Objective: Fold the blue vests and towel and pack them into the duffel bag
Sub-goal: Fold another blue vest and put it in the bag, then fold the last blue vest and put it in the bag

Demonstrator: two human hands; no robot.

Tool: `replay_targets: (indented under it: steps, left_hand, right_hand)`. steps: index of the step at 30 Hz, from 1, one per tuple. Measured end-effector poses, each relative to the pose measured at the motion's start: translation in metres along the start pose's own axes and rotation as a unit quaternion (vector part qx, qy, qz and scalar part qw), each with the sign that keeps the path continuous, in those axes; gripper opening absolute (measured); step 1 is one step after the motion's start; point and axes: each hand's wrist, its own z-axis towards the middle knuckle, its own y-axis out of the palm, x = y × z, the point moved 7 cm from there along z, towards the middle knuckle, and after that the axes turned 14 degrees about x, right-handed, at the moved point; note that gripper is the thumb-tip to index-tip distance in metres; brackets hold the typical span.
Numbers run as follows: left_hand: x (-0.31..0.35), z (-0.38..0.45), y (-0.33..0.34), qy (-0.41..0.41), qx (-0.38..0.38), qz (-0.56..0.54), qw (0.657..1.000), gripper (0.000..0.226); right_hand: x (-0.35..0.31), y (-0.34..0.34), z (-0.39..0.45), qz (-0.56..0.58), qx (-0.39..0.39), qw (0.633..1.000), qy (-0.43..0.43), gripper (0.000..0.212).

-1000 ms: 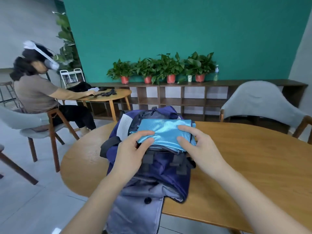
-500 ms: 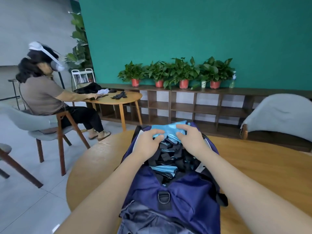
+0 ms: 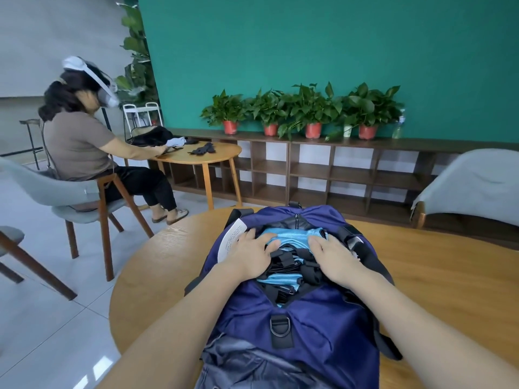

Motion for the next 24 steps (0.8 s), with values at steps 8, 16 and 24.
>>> replay_targets:
  steps: [8,16,24]
  left_hand:
    - [0.020,-0.014,-0.021,-0.042,-0.002,-0.018,0.999,0.042]
    - [0.023,-0.028,-0.043,-0.074,0.082,-0.131,0.985,0.050]
    - [0.078,-0.092,-0.087,-0.016,0.206,-0.165,0.964,0.042]
  right_hand:
    - [0.001,-0.007,0.004,-0.032,-0.062,0.994,0.082,0.065]
    - [-0.010,-0.041,-0.022,0.026,0.048,0.998,0.028,0.066]
    - [-0.011,-0.098,-0.106,0.060,0.114,0.988,-0.080,0.031]
